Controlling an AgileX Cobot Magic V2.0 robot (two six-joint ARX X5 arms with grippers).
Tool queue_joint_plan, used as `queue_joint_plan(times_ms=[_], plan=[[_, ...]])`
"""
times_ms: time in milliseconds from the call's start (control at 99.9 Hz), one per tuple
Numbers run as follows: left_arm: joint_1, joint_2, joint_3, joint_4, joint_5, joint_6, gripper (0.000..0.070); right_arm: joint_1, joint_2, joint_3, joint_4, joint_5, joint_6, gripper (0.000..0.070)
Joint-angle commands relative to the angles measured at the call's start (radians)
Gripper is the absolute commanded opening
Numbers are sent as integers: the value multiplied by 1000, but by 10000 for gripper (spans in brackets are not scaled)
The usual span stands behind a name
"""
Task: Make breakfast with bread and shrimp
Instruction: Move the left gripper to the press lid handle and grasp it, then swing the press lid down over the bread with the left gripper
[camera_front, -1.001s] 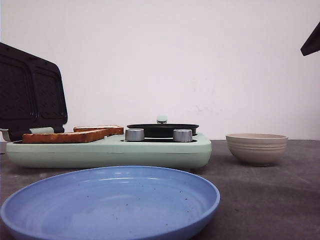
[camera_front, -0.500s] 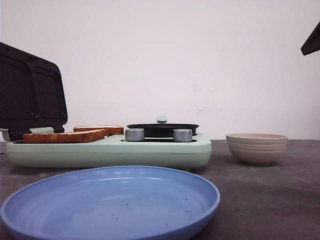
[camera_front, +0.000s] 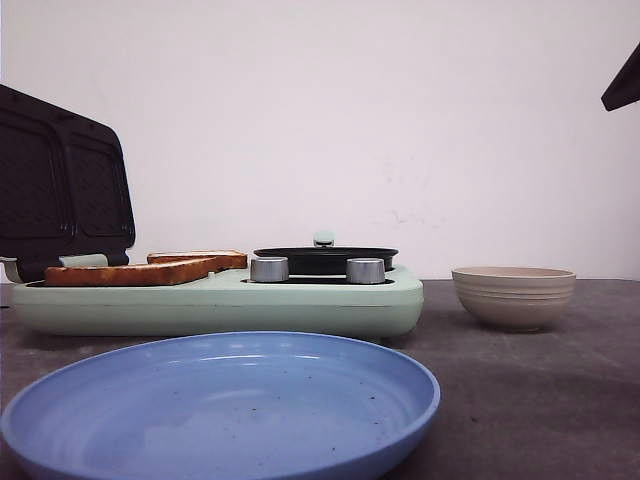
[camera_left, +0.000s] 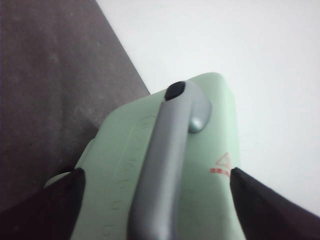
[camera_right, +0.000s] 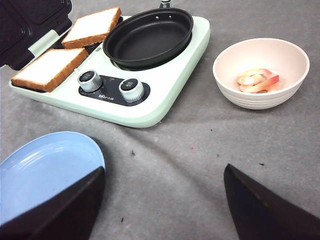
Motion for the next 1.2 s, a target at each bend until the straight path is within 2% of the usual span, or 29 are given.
queue_joint_plan(times_ms=[0,40,140,290,370,520,651,971,1191], plan=[[4,21,21,13,0,-13,375,4,5,5,5,1,11,456],[4,21,21,13,-1,-10,345,4,5,5,5,1,12,456],[4,21,21,13,-7,-8,322,4,5,5,5,2,12,456],[4,21,21,12,-6,10,95,4,6,5,5,2,11,456],[4,21,21,11,-6,10,4,4,6,5,5,2,12,456],[-3,21,21,12,-6,16,4,4,6,5,4,2,13,456],[-26,21,21,11,-7,54,4,4,6,5,1,2,16,456],[-153,21,21,8,-8,137,4,4,6,5,-7,4,34,456],[-283,21,21,-43,-101,230,4,4,6,5,-10,3,38,456]])
